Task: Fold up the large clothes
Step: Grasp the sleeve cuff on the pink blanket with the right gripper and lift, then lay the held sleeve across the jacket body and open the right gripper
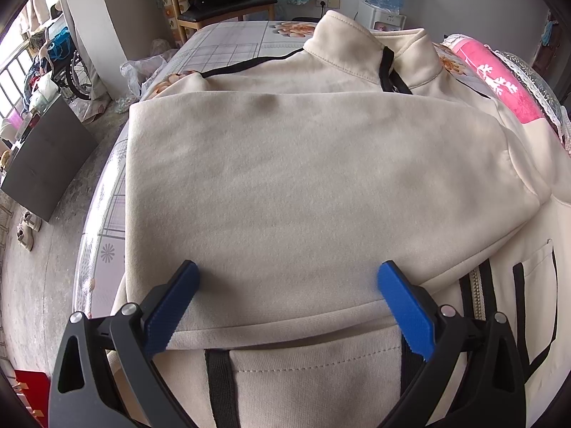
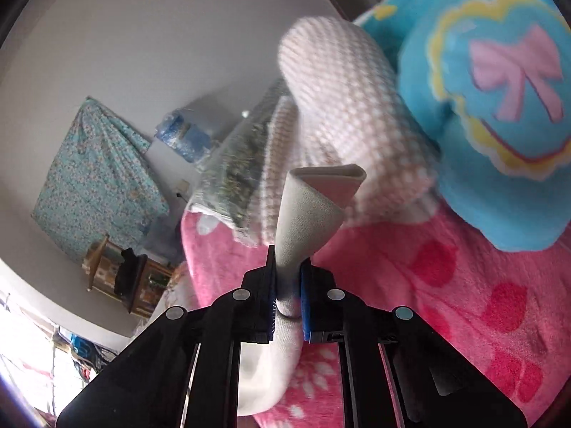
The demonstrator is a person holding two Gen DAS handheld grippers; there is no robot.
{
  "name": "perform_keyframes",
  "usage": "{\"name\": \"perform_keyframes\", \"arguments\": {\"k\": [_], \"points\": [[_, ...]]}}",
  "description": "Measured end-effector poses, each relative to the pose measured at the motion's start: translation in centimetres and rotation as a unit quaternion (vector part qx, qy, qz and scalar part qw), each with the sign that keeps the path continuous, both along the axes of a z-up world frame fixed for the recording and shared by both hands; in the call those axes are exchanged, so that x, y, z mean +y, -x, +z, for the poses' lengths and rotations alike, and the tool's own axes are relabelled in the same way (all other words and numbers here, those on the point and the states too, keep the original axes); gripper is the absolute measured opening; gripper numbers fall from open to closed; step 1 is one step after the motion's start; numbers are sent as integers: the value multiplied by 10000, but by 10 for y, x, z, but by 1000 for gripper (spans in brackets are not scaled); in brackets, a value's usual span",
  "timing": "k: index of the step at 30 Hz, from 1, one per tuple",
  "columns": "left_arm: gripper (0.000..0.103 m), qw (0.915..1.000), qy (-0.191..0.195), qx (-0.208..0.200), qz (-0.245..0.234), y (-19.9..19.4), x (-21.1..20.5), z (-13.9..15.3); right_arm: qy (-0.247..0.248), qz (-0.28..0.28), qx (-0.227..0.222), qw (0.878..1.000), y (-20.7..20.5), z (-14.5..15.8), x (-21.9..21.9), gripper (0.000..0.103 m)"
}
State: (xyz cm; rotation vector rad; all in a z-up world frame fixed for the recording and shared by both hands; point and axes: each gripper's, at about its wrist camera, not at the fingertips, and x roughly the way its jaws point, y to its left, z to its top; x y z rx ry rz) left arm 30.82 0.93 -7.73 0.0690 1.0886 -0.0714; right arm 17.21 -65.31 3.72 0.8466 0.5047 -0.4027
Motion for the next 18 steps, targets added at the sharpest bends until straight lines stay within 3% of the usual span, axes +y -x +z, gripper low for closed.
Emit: {"name": "perform_keyframes", "arguments": {"k": [5,10,16,18], "points": [[98,10000,39,-59,61,2,3,2,742,597,-410,9946,-21,67,57,9],[95,9987,370,-295,198,8,18,14,1258,1215,-764,9816,-50,118,123,9],[78,9964,649,-401,372,20,44,31,1564,2040,-1054,9606,-89,144,211,9],[67,9953,781,-339,465,23,54,32,1633,2306,-1116,9527,-105,145,242,9]]}}
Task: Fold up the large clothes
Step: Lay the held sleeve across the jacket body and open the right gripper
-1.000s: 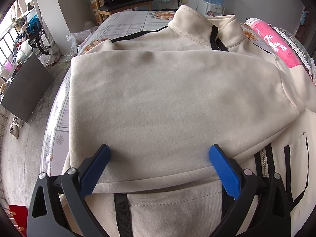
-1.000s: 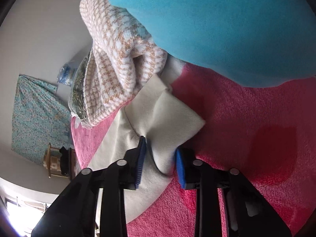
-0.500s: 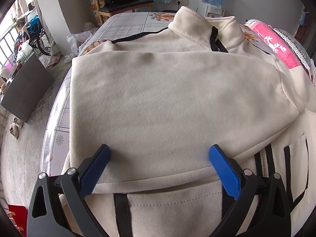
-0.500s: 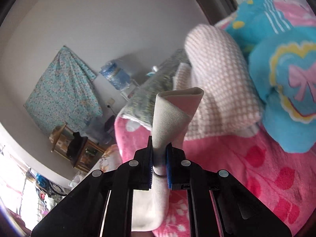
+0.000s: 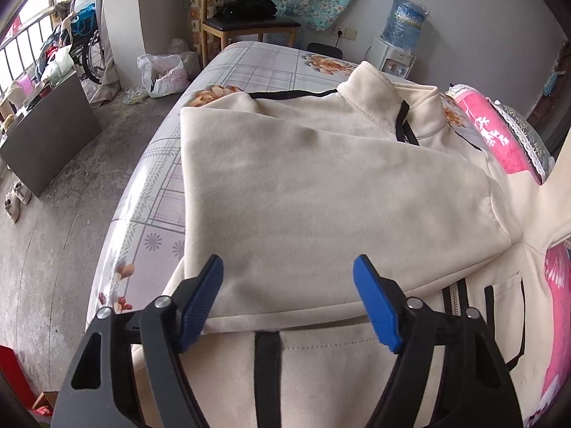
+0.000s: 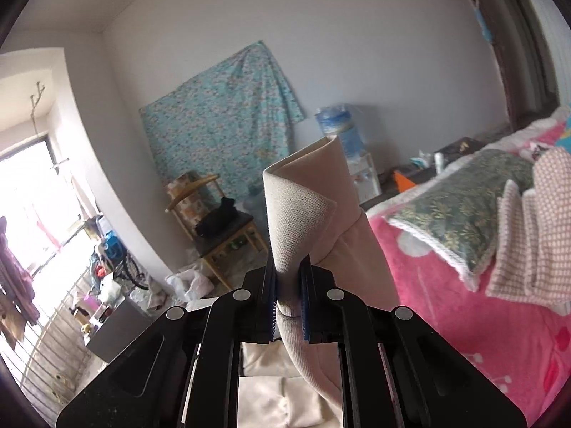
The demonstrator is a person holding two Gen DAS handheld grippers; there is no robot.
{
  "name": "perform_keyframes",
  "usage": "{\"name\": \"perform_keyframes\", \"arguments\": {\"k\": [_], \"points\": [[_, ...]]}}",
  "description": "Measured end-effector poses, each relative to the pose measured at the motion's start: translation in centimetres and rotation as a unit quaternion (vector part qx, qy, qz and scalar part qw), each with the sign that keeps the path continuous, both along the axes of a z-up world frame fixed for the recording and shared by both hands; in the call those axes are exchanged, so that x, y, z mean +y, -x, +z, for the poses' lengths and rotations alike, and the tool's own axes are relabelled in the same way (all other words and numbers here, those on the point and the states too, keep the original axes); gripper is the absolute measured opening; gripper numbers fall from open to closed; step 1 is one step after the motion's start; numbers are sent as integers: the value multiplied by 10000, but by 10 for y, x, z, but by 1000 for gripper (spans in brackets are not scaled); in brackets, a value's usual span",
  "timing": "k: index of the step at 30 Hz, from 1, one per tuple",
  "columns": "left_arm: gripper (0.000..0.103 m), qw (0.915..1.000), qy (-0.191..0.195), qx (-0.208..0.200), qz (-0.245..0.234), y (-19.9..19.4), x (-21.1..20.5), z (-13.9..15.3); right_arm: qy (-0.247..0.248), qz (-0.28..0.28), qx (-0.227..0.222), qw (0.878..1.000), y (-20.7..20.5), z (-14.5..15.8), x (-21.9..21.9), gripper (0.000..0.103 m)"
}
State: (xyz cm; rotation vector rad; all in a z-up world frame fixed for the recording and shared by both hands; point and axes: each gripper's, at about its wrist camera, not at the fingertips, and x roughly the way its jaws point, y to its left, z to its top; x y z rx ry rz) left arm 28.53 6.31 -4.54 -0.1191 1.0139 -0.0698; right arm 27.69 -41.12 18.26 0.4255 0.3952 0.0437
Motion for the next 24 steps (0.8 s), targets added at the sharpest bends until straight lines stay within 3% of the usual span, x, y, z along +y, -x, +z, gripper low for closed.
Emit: {"name": "perform_keyframes", "arguments": {"k": [9,13,15,18,21,24], "points": [[32,9982,517,196,221,20,41,-1,326,1385,232,9896,-44,-32,154,9],[28,9977,599,197,253,28,54,0,721,2015,643,9747,-53,-75,226,11],[28,9973,649,205,266,32,59,0,888,2464,1074,9591,-56,-106,262,17],[28,9966,758,187,252,37,67,2,996,3054,1930,9271,-51,-158,298,56],[28,9956,920,136,142,42,71,6,907,3287,2412,9086,-43,-189,303,57],[28,9948,1020,41,-39,44,71,12,657,3146,2481,9139,-37,-191,266,58]]}}
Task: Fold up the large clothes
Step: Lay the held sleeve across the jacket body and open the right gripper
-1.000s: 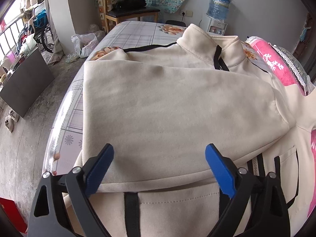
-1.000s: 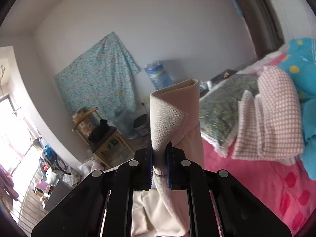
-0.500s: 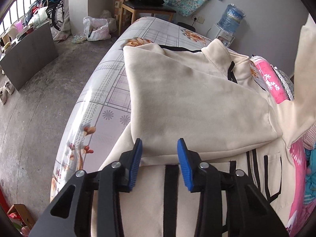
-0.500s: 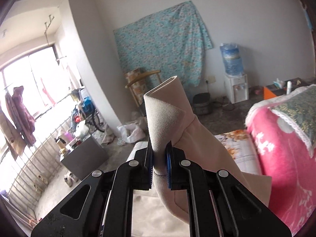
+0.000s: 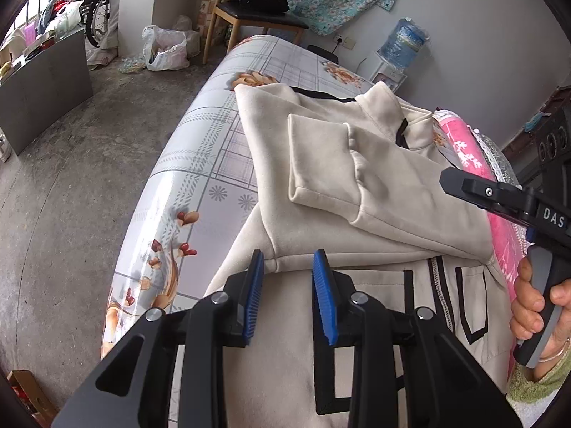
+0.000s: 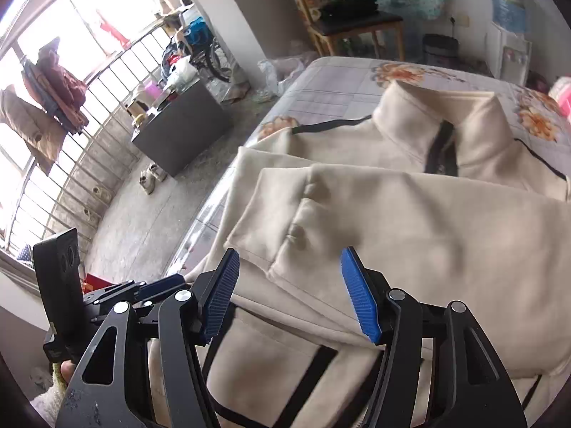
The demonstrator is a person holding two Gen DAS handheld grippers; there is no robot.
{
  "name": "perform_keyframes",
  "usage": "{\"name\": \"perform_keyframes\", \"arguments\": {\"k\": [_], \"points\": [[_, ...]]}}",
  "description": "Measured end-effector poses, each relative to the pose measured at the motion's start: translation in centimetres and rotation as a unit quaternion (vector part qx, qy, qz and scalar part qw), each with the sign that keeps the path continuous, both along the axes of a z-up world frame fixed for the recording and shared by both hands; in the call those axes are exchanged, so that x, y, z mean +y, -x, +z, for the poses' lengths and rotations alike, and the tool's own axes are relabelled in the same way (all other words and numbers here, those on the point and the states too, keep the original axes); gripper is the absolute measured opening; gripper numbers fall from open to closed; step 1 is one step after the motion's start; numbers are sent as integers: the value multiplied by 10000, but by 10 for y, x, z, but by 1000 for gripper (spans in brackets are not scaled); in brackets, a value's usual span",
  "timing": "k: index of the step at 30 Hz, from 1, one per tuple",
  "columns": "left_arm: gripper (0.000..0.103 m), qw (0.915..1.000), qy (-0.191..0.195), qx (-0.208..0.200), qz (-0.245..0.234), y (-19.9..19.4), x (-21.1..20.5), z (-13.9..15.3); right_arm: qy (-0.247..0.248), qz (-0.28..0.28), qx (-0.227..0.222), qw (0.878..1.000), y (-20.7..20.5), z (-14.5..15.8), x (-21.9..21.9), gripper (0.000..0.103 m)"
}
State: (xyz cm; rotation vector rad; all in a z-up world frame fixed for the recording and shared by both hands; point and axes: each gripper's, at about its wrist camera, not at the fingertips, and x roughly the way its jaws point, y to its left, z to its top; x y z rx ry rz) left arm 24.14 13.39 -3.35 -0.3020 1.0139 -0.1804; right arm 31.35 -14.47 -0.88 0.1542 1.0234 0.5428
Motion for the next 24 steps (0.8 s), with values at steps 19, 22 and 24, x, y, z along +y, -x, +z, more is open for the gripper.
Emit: {"name": "perform_keyframes", "arguments": {"k": [19,22,24], "points": [[28,9982,-484,338,147,-93,-45,-20,245,-2558,243,9661,10,-38,-263,48],[17,9957,-866,279,157,-91,-51,-20,231,-2586,335,9651,6,-53,-270,41],[10,9947,-990,242,163,-90,-51,-19,219,-2547,369,9661,2,-61,-271,39]]}}
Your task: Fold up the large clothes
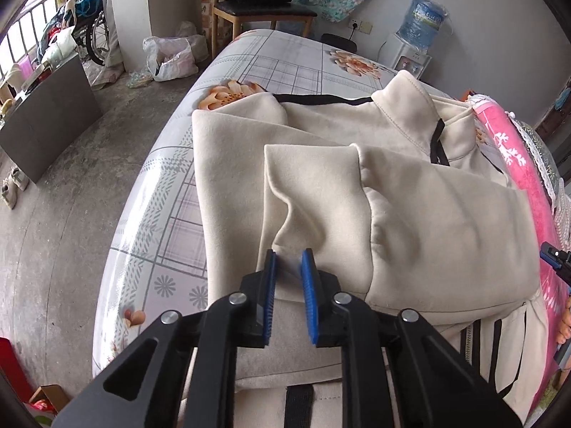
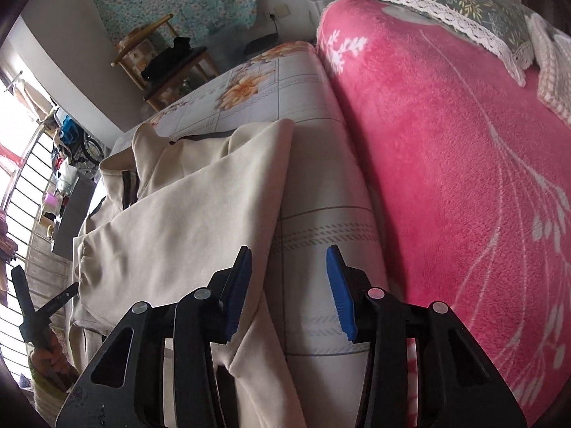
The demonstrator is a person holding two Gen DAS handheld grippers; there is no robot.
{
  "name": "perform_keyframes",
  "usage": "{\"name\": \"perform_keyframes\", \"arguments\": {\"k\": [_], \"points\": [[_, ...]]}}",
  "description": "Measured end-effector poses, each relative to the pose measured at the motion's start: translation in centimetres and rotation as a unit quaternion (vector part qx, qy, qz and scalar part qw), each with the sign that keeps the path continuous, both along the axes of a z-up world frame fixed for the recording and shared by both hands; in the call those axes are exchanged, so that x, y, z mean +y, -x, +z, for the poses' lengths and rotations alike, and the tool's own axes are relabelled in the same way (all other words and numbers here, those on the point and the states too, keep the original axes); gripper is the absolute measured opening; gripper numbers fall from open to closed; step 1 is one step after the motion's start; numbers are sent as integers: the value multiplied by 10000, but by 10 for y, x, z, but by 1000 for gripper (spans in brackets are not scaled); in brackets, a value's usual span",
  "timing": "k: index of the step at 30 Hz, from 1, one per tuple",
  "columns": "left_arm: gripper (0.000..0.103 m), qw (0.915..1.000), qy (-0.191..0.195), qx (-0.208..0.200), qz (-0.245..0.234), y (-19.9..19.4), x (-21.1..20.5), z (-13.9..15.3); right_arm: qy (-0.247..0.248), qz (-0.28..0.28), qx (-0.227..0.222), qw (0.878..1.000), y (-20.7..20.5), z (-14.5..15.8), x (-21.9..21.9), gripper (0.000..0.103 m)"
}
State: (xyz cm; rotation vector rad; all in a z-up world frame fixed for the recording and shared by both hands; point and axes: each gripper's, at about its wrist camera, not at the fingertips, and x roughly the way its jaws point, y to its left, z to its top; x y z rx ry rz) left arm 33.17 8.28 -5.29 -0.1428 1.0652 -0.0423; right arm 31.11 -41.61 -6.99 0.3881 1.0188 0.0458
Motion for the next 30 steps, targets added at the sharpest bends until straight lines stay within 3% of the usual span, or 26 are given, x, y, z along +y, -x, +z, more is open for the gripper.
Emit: {"name": "perform_keyframes", "arguments": {"k": [3,8,10,17,23,25,30], "points": [[5,9996,-153,-226,-44,7,-4,9,-31,56,-27,10000,-4,-6,2,36],[4,9951,-372,-904,-168,33,-13,53,-38,121,-96,9999,-2,-5,3,35],[4,9957,-439,-798,-143,34,-12,52,-27,124,-96,9999,1,-7,1,35],[8,9981,-603,-135,-78,27,-7,2,66,111,-144,9998,19,-1,-6,35],[16,9967,-719,-385,-23,47,-1,16,487,660,-366,9960,52,19,20,37],[17,9966,-678,-474,-26,62,5,24,544,732,-309,9954,67,18,24,43],[38,9984,-357,-414,-126,119,24,31,331,736,-183,9966,113,15,21,56]]}}
